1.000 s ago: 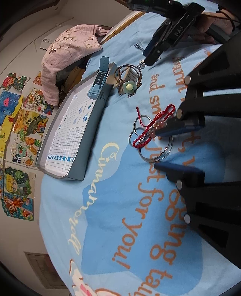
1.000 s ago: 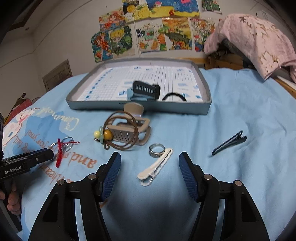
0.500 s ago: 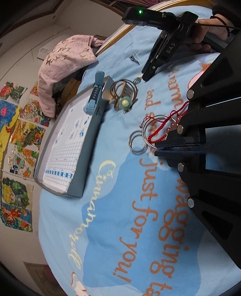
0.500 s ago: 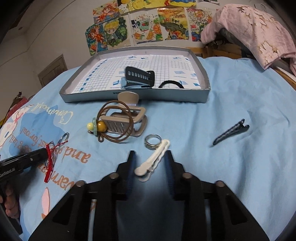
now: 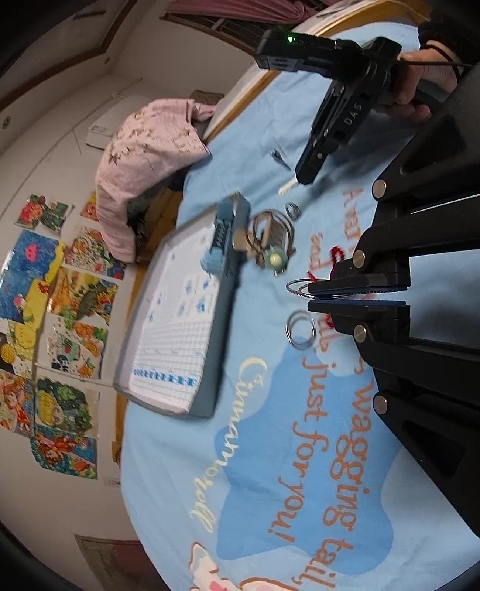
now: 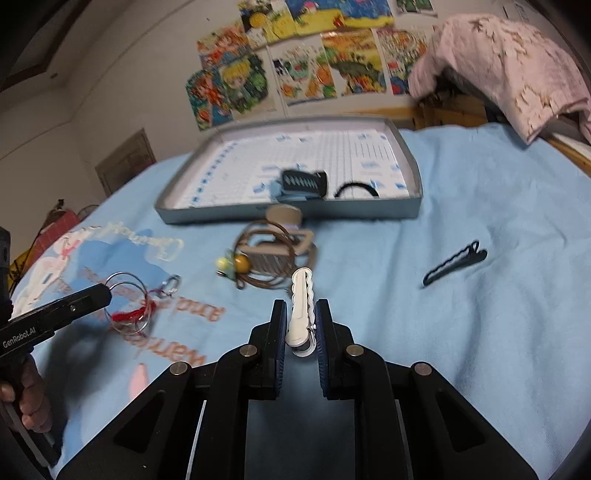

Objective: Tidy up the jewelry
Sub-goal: 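Grasp the white hair clip with the right gripper while the left gripper lifts the rings, then carry the rings and white clip into the grey tray and open both grippers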

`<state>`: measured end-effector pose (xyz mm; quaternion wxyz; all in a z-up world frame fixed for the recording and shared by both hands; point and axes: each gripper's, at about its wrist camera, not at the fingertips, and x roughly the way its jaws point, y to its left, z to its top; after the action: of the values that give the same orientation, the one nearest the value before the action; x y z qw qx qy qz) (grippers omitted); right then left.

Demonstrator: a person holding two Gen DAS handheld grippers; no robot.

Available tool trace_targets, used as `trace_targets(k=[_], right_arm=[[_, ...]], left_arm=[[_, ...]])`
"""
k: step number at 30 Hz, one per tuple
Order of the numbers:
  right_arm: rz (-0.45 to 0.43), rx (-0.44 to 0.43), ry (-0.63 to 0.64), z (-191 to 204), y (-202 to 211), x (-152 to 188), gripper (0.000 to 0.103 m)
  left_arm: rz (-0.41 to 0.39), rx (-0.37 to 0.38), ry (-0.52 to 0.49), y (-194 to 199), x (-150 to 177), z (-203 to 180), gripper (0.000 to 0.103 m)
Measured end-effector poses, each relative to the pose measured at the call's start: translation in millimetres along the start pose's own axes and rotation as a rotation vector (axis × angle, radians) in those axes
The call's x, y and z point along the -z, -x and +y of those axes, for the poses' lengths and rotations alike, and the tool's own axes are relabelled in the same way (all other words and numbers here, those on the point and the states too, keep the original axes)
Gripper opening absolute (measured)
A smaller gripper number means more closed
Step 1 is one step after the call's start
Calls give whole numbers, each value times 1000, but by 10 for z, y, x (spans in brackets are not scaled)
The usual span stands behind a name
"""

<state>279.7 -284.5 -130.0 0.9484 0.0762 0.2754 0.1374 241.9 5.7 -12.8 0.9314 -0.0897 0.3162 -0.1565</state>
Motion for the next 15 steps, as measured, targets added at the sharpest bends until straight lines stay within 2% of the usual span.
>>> trace_targets(k=[11,15], right_arm=[[-119,-59,33,103,236,-154,13],[-174,-57,62,150,303,-270,13]], left_arm=[[-88,107,3,268,-229,-158,3],[-117,81,-16,214,-432,-198,3]])
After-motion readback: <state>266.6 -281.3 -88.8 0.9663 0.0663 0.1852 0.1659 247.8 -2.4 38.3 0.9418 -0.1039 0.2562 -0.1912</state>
